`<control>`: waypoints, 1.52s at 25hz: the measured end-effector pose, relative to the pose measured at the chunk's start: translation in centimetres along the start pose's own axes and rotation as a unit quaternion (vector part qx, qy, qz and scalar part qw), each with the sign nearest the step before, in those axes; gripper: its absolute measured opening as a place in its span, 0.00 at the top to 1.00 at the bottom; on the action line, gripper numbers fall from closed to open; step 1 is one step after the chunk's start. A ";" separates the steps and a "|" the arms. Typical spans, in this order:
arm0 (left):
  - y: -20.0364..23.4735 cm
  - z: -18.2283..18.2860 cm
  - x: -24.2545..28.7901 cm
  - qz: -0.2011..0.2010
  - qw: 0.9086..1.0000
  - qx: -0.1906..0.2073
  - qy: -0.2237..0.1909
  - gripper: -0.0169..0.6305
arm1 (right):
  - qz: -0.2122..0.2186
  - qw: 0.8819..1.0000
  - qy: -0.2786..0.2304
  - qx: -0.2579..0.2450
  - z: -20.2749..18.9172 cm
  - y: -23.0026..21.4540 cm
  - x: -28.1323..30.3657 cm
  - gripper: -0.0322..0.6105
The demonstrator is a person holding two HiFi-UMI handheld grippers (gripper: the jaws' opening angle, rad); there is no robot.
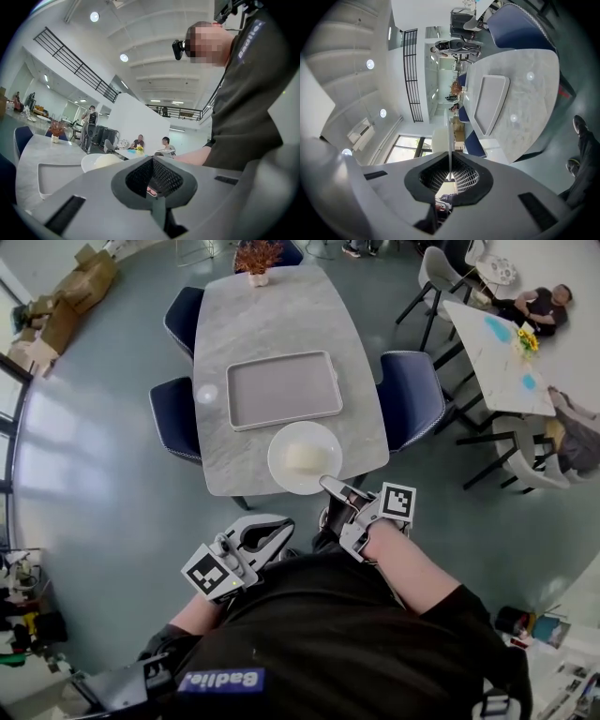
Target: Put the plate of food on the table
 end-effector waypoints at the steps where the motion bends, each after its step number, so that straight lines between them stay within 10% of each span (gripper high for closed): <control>1: 0.6 0.1 0.5 0.003 1.000 0.000 0.001 0.97 | -0.001 1.000 0.003 0.000 0.8 -0.1 0.7 0.92; 20: 6.6 -0.2 10.7 0.095 0.995 -0.005 -0.013 0.97 | -0.025 0.997 0.077 0.010 13.7 -3.9 10.7 0.92; 38: 9.0 -1.0 8.5 0.132 0.991 -0.034 0.001 0.97 | -0.041 0.997 0.061 0.013 15.1 -7.1 19.5 0.92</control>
Point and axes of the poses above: the fingertips, and each gripper's own axes: x forward along the fingers, y to its left, z out of its top, the point moved 9 cm from there along -x, backward along the fingers, and after that the axes turned 15 degrees about -y, right-handed, at the moved point
